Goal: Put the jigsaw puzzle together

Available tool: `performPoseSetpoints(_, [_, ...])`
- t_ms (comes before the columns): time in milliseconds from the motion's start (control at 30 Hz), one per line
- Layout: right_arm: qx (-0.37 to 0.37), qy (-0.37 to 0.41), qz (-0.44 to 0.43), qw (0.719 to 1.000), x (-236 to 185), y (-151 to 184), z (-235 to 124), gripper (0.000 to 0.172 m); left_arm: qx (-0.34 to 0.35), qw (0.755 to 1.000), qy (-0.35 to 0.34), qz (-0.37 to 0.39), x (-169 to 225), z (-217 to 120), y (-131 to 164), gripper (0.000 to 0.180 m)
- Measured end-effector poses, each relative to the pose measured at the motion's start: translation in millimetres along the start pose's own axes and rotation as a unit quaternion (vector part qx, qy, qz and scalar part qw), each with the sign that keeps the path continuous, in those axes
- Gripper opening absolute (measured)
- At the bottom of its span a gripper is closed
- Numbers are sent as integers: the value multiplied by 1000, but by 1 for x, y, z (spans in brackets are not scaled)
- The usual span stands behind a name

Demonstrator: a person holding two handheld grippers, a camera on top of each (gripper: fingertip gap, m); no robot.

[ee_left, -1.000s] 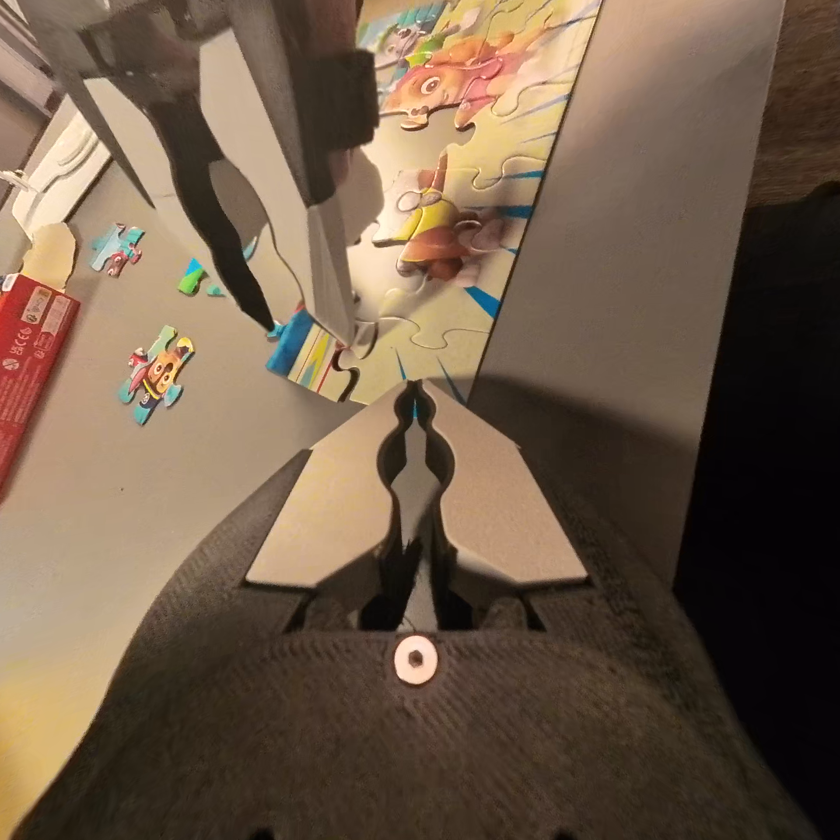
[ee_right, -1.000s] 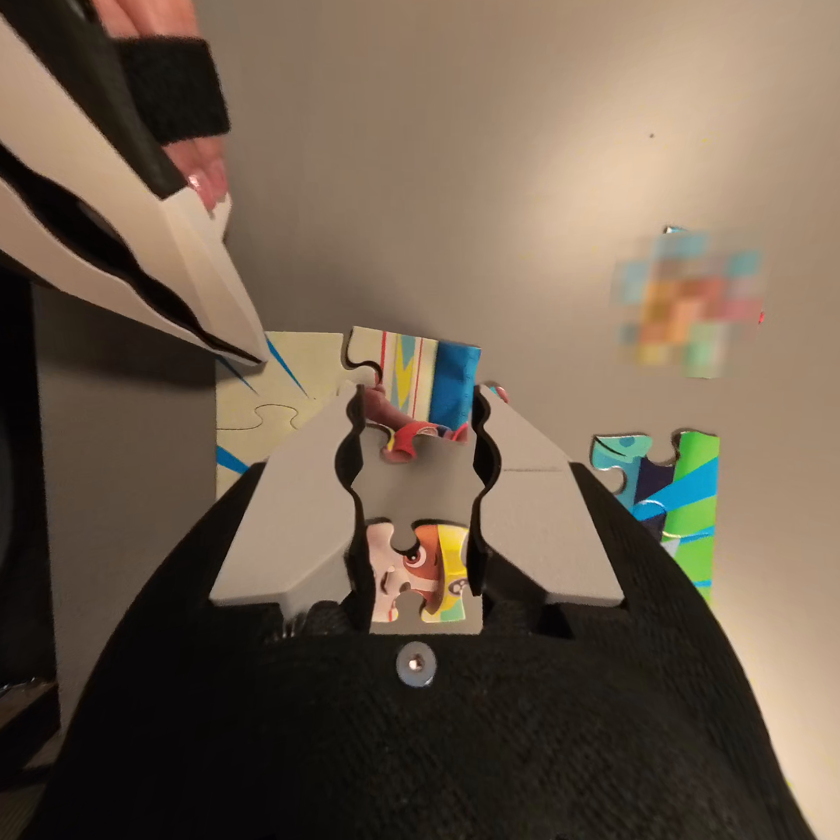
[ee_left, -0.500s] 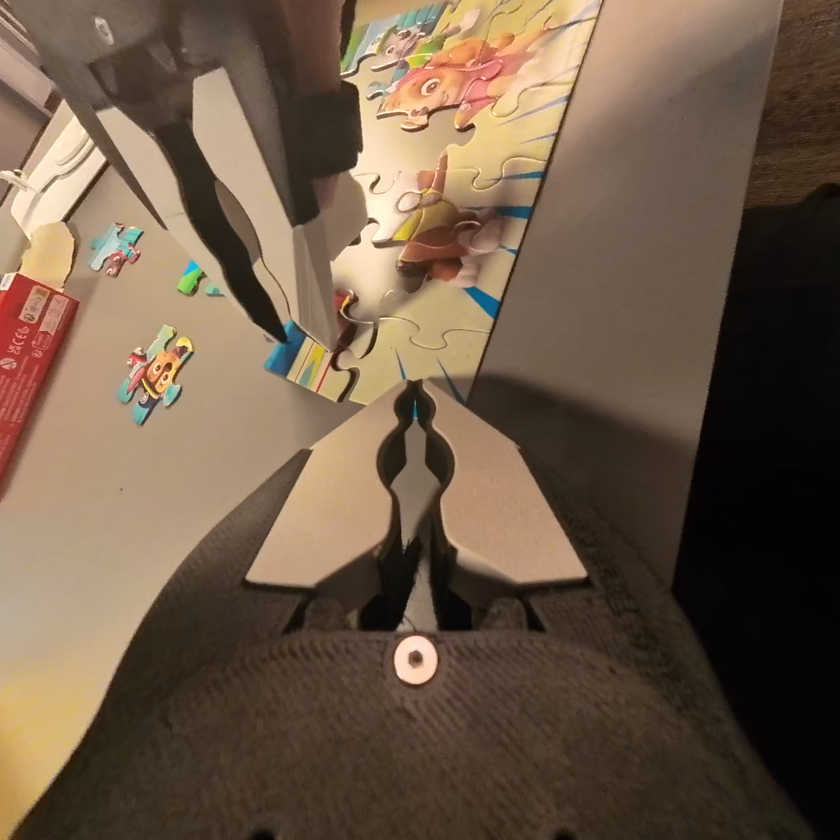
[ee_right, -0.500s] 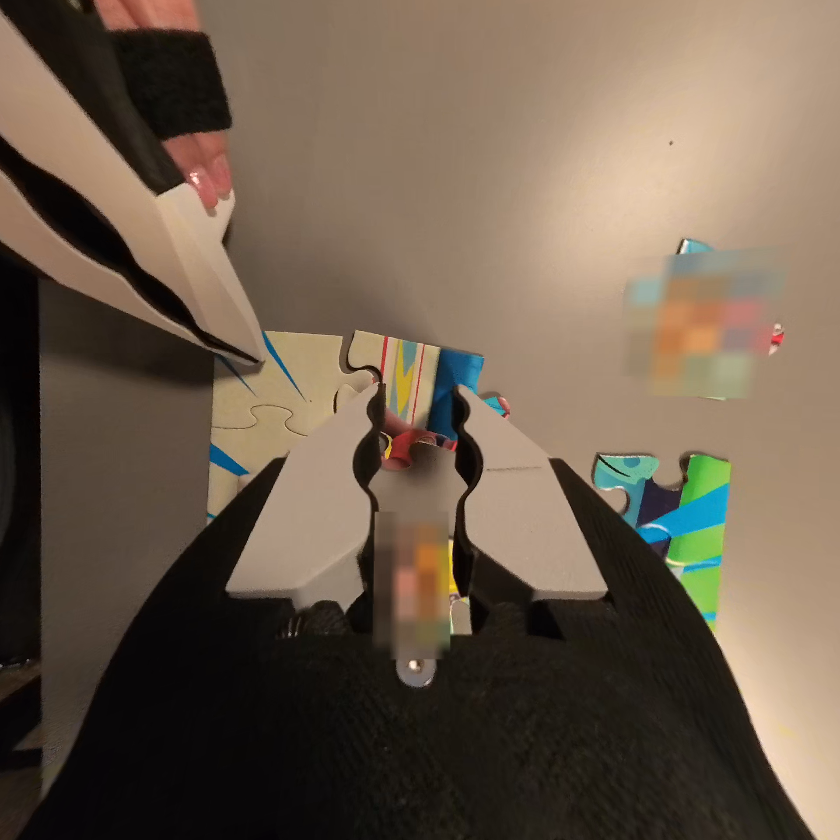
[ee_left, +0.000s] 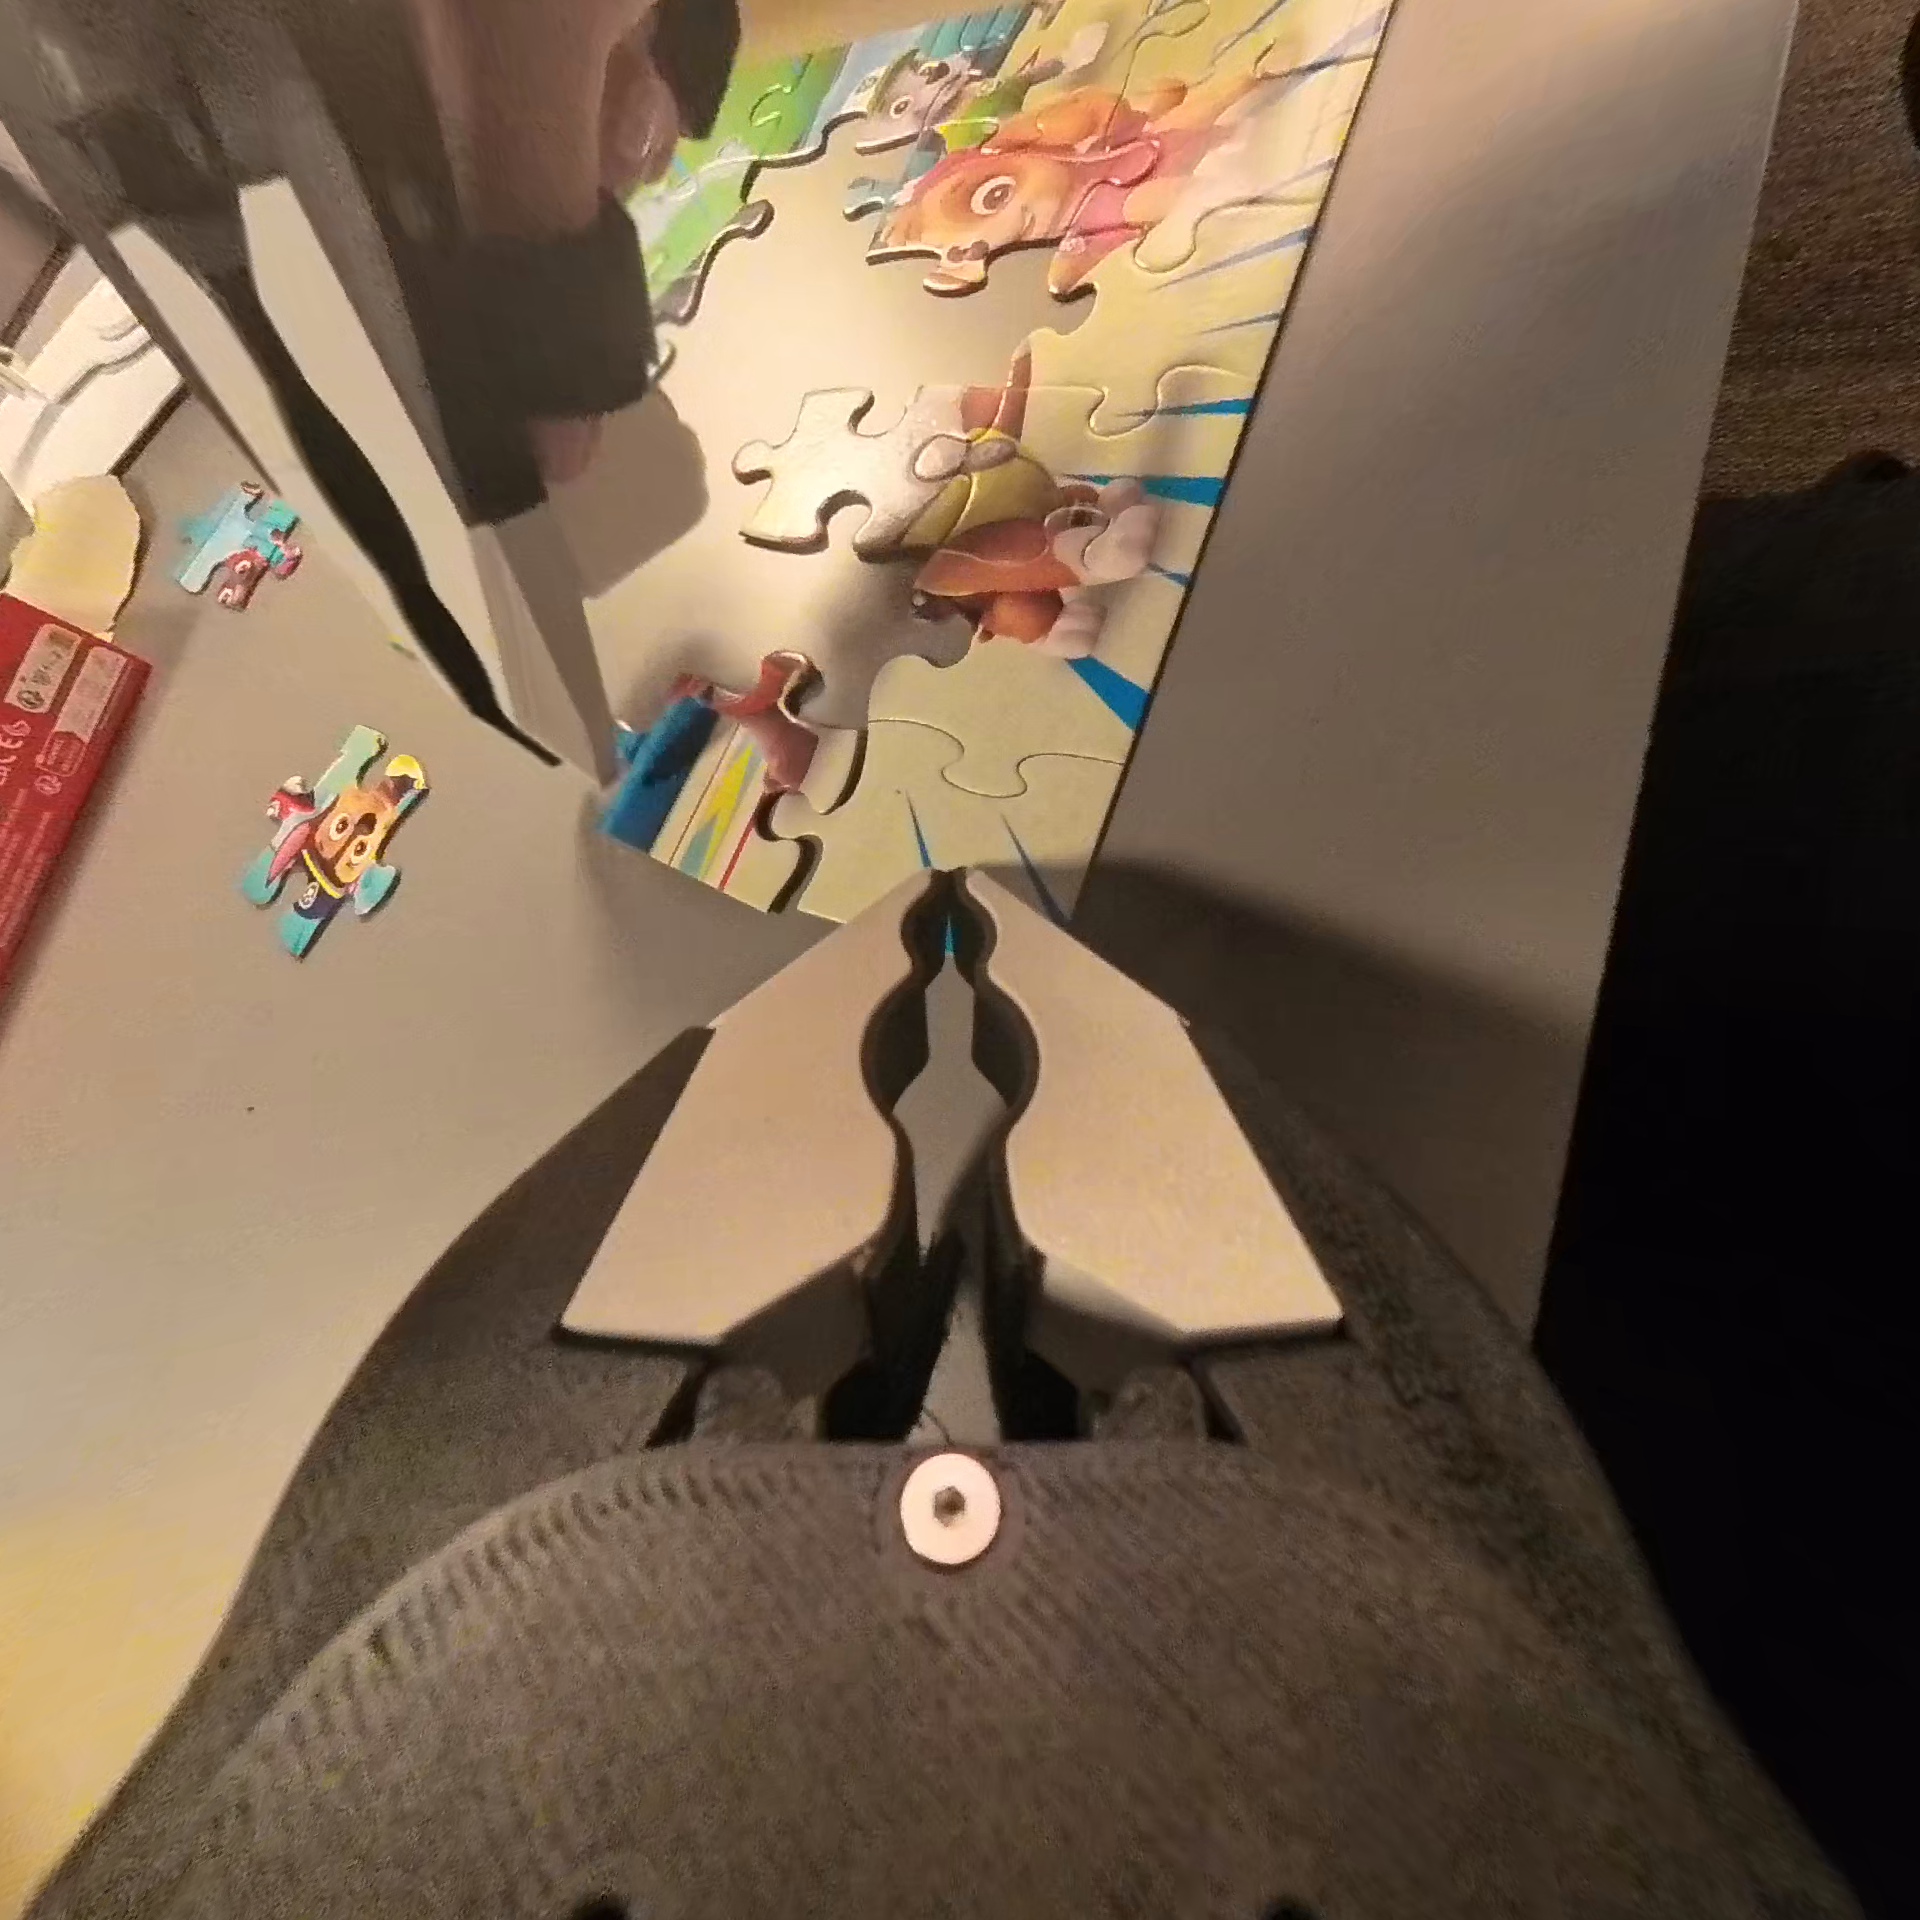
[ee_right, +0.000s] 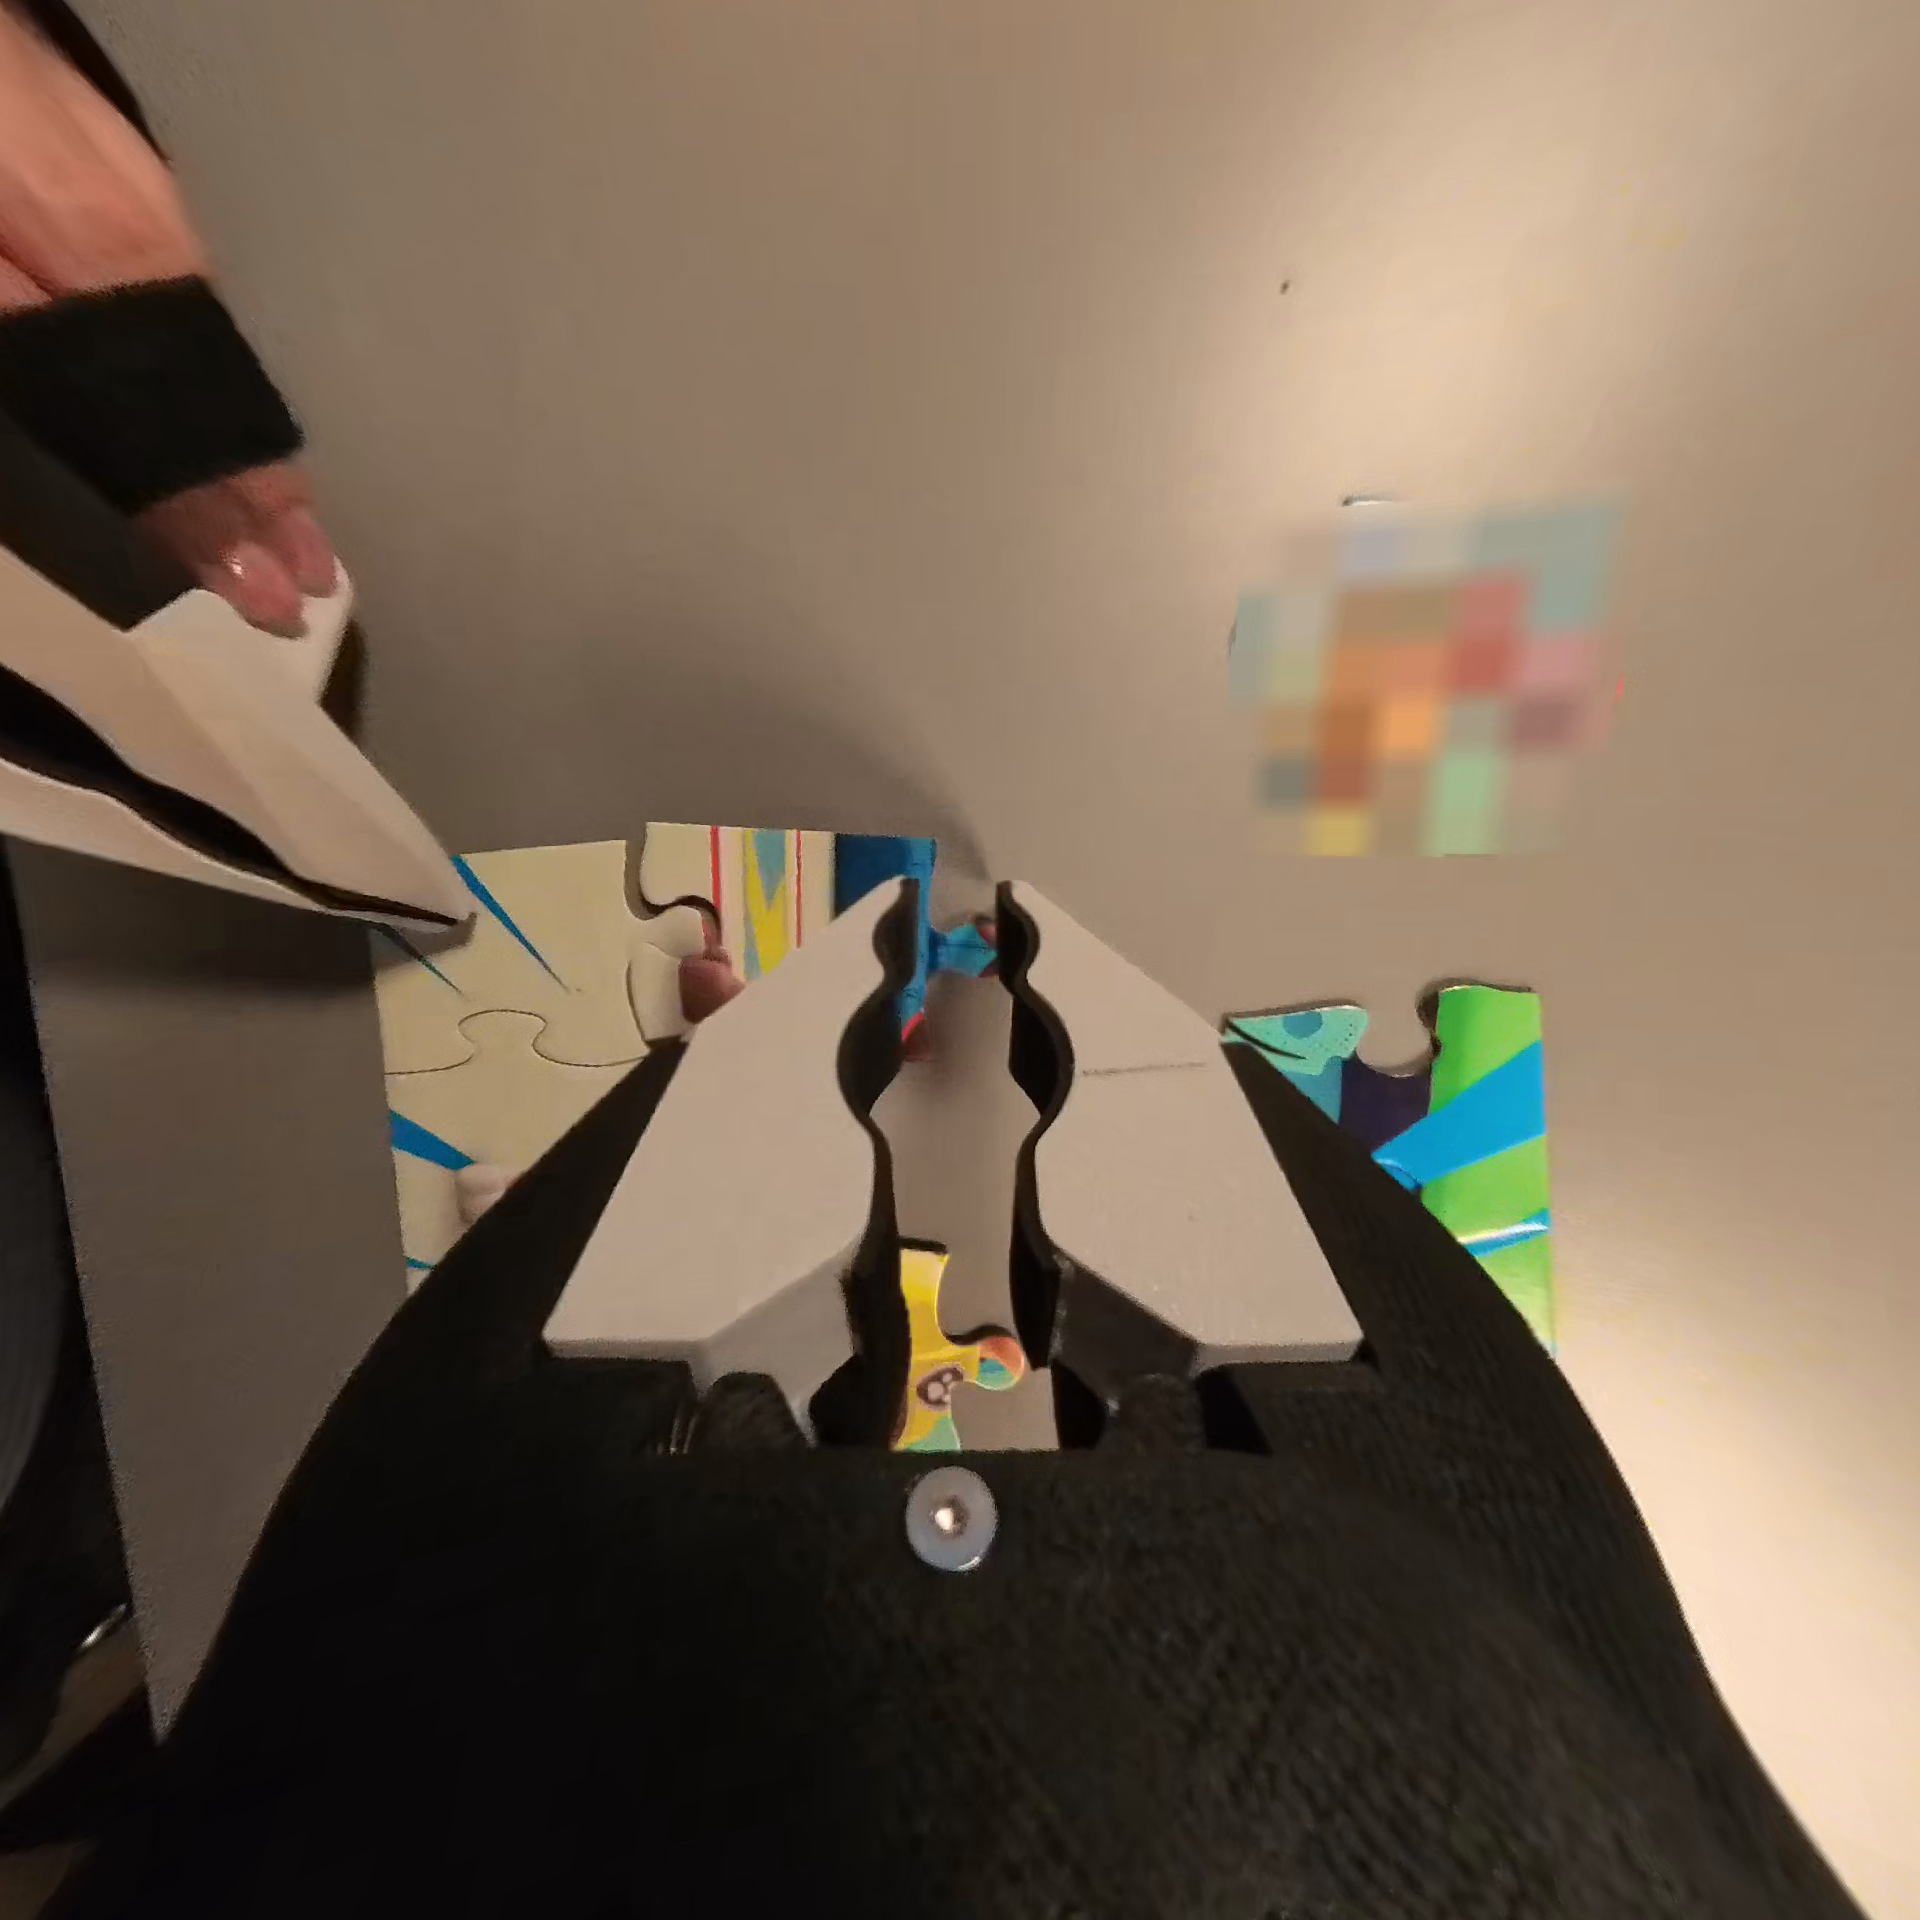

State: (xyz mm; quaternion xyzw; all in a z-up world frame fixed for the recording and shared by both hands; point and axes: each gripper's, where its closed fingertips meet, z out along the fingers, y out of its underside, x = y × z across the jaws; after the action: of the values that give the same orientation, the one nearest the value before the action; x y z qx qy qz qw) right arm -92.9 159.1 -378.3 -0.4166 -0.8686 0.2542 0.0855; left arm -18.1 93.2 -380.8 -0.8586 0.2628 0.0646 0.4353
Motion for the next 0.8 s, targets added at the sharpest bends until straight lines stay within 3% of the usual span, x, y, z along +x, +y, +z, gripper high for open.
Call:
performPoseSetpoints(300, [-25, -12, -63, 998, -9, -7, 10, 0, 0, 1000, -2, 1, 0, 0, 0, 0])
performPoseSetpoints(567, [-27, 0, -79, 997, -9, -5, 8, 3, 0, 1000, 0, -4, 0, 1, -1, 0])
performPoseSetpoints(667, [-1, 14, -72, 997, -9, -11, 2, 0, 0, 1000, 1, -6, 0, 1, -1, 0])
performPoseSetpoints(800, [21, -29, -51, 998, -28, -10, -5, 0, 0, 1000, 2, -8, -1, 0, -1, 0])
